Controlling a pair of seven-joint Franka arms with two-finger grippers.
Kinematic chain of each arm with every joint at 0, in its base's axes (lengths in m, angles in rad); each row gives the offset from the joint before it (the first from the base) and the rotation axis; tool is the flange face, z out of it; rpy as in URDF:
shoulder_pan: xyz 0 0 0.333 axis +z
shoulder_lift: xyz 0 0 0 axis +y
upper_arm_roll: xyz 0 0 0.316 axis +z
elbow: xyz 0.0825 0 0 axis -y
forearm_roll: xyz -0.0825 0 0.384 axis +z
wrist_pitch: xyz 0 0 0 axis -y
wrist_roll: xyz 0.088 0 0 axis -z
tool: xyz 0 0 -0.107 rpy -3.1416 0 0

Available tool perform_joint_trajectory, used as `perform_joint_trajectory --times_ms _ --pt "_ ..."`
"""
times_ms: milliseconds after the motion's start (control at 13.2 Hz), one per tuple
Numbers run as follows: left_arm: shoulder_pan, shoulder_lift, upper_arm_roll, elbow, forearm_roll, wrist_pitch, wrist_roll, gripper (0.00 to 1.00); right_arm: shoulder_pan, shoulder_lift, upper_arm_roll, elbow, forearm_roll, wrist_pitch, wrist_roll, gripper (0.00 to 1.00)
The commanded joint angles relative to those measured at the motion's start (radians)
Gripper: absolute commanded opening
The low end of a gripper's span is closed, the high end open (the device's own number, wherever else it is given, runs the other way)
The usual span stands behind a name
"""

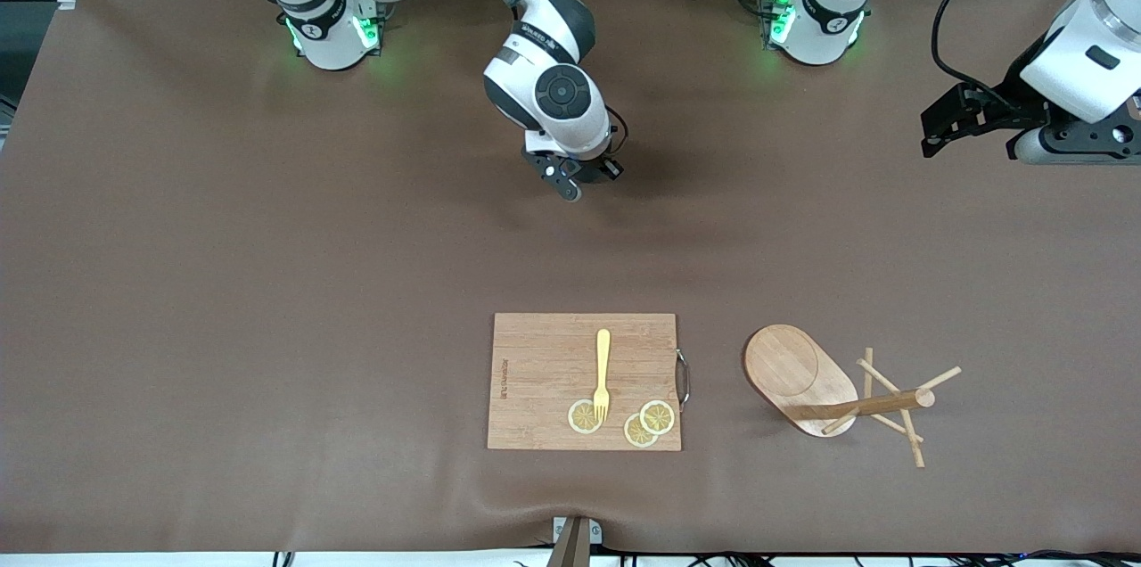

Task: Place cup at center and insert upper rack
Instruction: 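Carry the teal mug with the right gripper to the table center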

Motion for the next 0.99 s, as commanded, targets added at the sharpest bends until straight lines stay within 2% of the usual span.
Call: perform_joint_trajectory --times_ms 0,152,228,304,379,683,911 --pt "0.001 0.001 -0.004 0.01 -0.013 -0.012 -0.003 1.0 0.018 0.021 -0.012 0.026 -0.034 0.008 0.038 0.05" --pt "-0.001 0.001 -0.004 0.013 -0.016 -0.009 -0.005 1.0 0.021 0.022 -0.013 0.024 -0.04 0.025 0.039 0.59" --pt "-0.002 0.001 -0.004 0.013 -0.018 -0.009 -0.005 1.0 0.021 0.024 -0.013 0.024 -0.056 0.026 0.044 0.91" --pt "-0.002 0.005 -0.004 0.013 -0.016 -0.007 -0.003 1.0 0.019 0.024 -0.013 0.024 -0.063 0.026 0.044 0.98" --pt "-0.001 0.005 -0.004 0.013 -0.016 -0.006 -0.003 1.0 0.019 0.022 -0.013 0.024 -0.063 0.026 0.044 1.0" --pt "-0.002 0.01 -0.005 0.01 -0.018 -0.006 -0.003 1.0 -0.014 0.007 -0.01 0.049 -0.06 0.014 0.032 1.0" --pt "-0.008 0.013 -0.005 0.015 -0.021 -0.001 -0.005 1.0 -0.102 -0.077 -0.003 0.05 -0.056 -0.059 -0.116 1.0"
